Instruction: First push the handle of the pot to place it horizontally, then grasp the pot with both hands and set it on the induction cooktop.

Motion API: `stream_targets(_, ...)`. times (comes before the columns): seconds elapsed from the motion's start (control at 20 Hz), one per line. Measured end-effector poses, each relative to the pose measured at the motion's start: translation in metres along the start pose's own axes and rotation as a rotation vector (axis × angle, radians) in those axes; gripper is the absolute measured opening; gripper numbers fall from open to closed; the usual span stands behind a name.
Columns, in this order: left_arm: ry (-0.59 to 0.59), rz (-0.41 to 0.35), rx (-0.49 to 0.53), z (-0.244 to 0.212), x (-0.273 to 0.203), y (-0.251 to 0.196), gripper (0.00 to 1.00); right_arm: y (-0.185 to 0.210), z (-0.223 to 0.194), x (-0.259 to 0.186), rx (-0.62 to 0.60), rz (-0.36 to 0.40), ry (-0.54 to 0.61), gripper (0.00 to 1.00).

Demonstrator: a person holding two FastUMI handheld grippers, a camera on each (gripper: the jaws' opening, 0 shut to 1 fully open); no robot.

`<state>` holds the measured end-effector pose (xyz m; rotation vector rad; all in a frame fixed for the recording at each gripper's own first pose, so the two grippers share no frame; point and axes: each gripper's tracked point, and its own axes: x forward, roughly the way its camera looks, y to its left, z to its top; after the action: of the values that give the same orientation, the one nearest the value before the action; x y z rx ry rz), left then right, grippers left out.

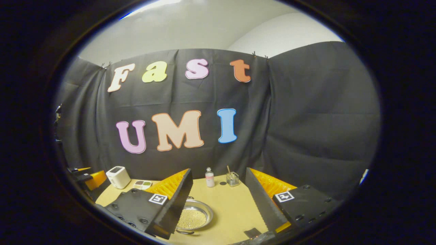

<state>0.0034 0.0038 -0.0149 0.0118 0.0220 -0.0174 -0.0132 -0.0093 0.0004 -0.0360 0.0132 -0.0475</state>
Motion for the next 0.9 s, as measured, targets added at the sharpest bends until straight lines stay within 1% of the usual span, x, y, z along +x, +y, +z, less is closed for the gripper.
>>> stream_targets(0.3, 0.018, 0.019, 0.011, -0.008, -0.008, 0.018, 0.94, 0.016, -0.009, -0.008, 0.007, 0.029, 0.031, 0.92)
stream_targets(0.35, 0.018, 0.019, 0.020, -0.007, -0.010, 0.020, 0.94, 0.018, -0.009, -0.010, 0.008, 0.030, 0.031, 0.98)
stream_targets(0.45, 0.022, 0.015, 0.037, -0.009, -0.015, 0.023, 0.94, 0.025, -0.012, -0.013, 0.015, 0.036, 0.039, 0.90)
stream_targets(0.55, 0.036, 0.009, 0.048, -0.016, -0.022, 0.025, 0.94, 0.034, -0.019, -0.014, 0.018, 0.051, 0.056, 0.90)
stream_targets(0.6, 0.042, 0.009, 0.053, -0.019, -0.025, 0.027, 0.89, 0.037, -0.022, -0.015, 0.020, 0.058, 0.061, 0.90)
stream_targets(0.75, 0.059, 0.022, 0.062, -0.026, -0.034, 0.037, 0.89, 0.049, -0.031, -0.017, 0.008, 0.082, 0.085, 0.59)
stream_targets(0.8, 0.062, 0.029, 0.062, -0.027, -0.036, 0.041, 0.94, 0.054, -0.036, -0.017, 0.001, 0.092, 0.094, 0.56)
stream_targets(0.85, 0.065, 0.037, 0.061, -0.028, -0.038, 0.045, 0.89, 0.057, -0.037, -0.018, -0.005, 0.098, 0.100, 0.45)
stream_targets(0.9, 0.068, 0.047, 0.060, -0.030, -0.040, 0.049, 0.89, 0.063, -0.039, -0.019, -0.005, 0.113, 0.105, 0.40)
